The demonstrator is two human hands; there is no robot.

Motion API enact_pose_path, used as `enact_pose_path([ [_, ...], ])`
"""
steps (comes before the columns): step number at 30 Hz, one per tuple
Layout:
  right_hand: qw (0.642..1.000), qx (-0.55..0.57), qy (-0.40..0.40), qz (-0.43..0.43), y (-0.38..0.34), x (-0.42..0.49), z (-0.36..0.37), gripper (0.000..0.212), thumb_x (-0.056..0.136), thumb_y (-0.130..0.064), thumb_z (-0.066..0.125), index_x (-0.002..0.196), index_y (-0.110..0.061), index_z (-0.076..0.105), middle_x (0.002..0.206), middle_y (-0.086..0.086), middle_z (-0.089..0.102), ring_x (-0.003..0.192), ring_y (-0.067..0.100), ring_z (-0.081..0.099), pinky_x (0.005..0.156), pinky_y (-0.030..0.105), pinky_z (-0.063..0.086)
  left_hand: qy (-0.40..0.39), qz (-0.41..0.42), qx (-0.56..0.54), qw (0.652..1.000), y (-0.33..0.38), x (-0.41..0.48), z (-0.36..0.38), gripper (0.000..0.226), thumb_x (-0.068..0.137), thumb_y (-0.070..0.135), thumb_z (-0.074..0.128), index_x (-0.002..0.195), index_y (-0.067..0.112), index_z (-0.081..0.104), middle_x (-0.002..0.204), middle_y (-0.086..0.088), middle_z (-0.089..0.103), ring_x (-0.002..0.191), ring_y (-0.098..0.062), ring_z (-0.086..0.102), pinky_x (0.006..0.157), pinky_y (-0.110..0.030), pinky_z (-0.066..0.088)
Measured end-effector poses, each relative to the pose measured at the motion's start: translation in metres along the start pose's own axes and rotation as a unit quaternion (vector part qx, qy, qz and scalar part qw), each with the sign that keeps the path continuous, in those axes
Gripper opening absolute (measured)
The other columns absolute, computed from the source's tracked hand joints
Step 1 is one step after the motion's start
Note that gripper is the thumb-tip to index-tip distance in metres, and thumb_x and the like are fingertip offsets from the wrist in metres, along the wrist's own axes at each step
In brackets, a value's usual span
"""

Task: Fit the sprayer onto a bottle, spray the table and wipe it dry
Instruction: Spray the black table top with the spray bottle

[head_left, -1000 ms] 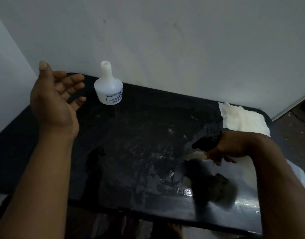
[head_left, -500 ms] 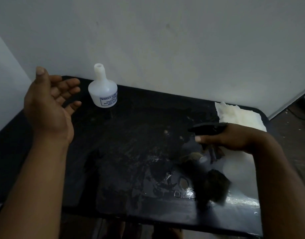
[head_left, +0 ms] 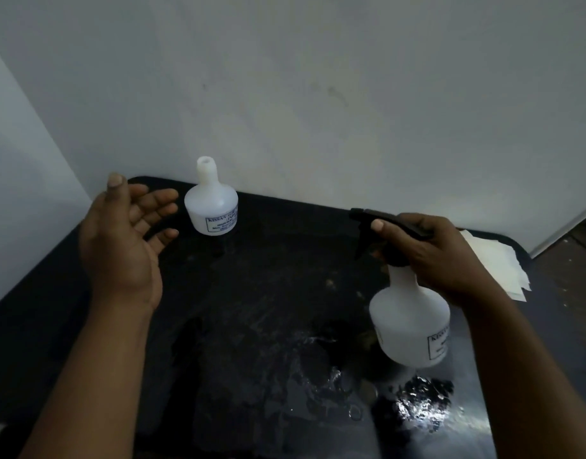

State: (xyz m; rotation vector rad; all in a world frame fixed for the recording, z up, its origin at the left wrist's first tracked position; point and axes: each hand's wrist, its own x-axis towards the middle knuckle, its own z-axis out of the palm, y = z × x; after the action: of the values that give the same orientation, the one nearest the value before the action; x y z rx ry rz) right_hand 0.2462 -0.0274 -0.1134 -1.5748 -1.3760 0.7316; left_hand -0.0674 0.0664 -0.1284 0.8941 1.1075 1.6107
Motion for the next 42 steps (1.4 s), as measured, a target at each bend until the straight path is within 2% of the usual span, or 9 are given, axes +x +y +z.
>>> enact_pose_path([
  [5, 0.998, -0.052, 0.012, -0.023, -0.006, 0.003, 0.011, 0.049, 0.075, -0.054, 0.065, 0.078, -0.006, 0.073, 0.069, 0.014, 0.071, 0.059, 0.015, 0.063, 0.056, 0.028, 0.049, 0.005, 0.001, 0.006, 1.0, 0.001, -0.002, 0.003, 0.031, 0.104, 0.047, 0.043, 0.09, 0.025, 0.058, 0.091, 0.0, 0.077, 0.08, -0.01, 0.071, 0.064, -0.026, 0.049],
  [8, 0.996, -0.067, 0.033, -0.042, -0.009, 0.008, 0.019, 0.046, 0.08, -0.052, 0.064, 0.077, -0.006, 0.071, 0.071, 0.023, 0.067, 0.059, 0.017, 0.056, 0.055, 0.029, 0.042, 0.005, -0.002, 0.009, 1.0, 0.001, -0.003, 0.006, 0.031, 0.104, 0.047, 0.043, 0.09, 0.024, 0.059, 0.089, 0.001, 0.077, 0.079, -0.01, 0.071, 0.064, -0.026, 0.05],
  [15, 0.976, -0.19, 0.039, -0.096, -0.026, 0.031, 0.035, 0.027, 0.077, -0.051, 0.066, 0.094, -0.03, 0.071, 0.075, -0.004, 0.059, 0.063, 0.006, 0.053, 0.052, 0.016, 0.037, -0.013, -0.009, -0.005, 1.0, -0.003, -0.006, 0.01, 0.032, 0.102, 0.049, 0.044, 0.093, 0.022, 0.059, 0.091, 0.0, 0.078, 0.083, -0.013, 0.07, 0.064, -0.027, 0.05],
  [21, 0.966, -0.217, 0.084, -0.11, -0.039, 0.084, 0.034, 0.038, 0.08, -0.043, 0.072, 0.109, -0.019, 0.072, 0.083, -0.007, 0.06, 0.061, -0.004, 0.051, 0.05, 0.001, 0.035, -0.01, -0.009, -0.01, 1.0, -0.004, -0.001, 0.009, 0.032, 0.103, 0.048, 0.043, 0.093, 0.022, 0.059, 0.089, 0.001, 0.079, 0.083, -0.013, 0.071, 0.064, -0.027, 0.05],
  [26, 0.965, -0.218, 0.099, -0.107, -0.044, 0.123, 0.038, 0.039, 0.081, -0.043, 0.071, 0.11, -0.019, 0.071, 0.093, -0.002, 0.064, 0.076, 0.007, 0.054, 0.057, 0.007, 0.033, -0.018, -0.024, -0.015, 0.999, -0.007, 0.002, 0.008, 0.037, 0.104, 0.05, 0.04, 0.092, 0.022, 0.06, 0.089, 0.001, 0.079, 0.085, -0.013, 0.071, 0.065, -0.027, 0.05],
  [30, 0.964, -0.23, 0.081, -0.109, -0.041, 0.146, 0.043, 0.032, 0.084, -0.038, 0.07, 0.108, -0.016, 0.072, 0.091, 0.001, 0.065, 0.081, 0.01, 0.053, 0.053, 0.003, 0.035, -0.046, -0.038, -0.042, 0.997, -0.008, 0.0, 0.014, 0.043, 0.104, 0.054, 0.036, 0.092, 0.022, 0.062, 0.093, -0.001, 0.08, 0.091, -0.016, 0.07, 0.069, -0.029, 0.05],
  [34, 0.969, -0.223, 0.056, -0.086, -0.034, 0.159, 0.052, 0.031, 0.086, -0.036, 0.069, 0.108, -0.015, 0.071, 0.078, -0.004, 0.059, 0.068, 0.006, 0.051, 0.056, 0.013, 0.035, -0.06, -0.039, -0.045, 0.996, -0.01, -0.003, 0.022, 0.045, 0.103, 0.056, 0.035, 0.091, 0.021, 0.061, 0.094, -0.001, 0.08, 0.093, -0.016, 0.071, 0.072, -0.031, 0.051],
  [38, 0.973, -0.216, 0.036, -0.077, -0.031, 0.169, 0.056, 0.03, 0.085, -0.034, 0.071, 0.108, -0.014, 0.071, 0.09, 0.003, 0.065, 0.074, 0.014, 0.06, 0.068, 0.025, 0.052, -0.065, -0.036, -0.045, 0.996, -0.011, -0.003, 0.024, 0.045, 0.102, 0.056, 0.035, 0.091, 0.022, 0.062, 0.095, -0.001, 0.08, 0.093, -0.016, 0.071, 0.071, -0.031, 0.051],
  [42, 0.967, -0.245, 0.031, -0.068, -0.03, 0.18, 0.055, 0.029, 0.085, -0.035, 0.07, 0.103, -0.012, 0.072, 0.095, 0.011, 0.071, 0.076, 0.02, 0.064, 0.075, 0.031, 0.054, -0.065, -0.034, -0.041, 0.996, -0.013, -0.001, 0.023, 0.047, 0.101, 0.058, 0.035, 0.095, 0.021, 0.062, 0.098, -0.003, 0.08, 0.095, -0.017, 0.072, 0.071, -0.03, 0.051],
])
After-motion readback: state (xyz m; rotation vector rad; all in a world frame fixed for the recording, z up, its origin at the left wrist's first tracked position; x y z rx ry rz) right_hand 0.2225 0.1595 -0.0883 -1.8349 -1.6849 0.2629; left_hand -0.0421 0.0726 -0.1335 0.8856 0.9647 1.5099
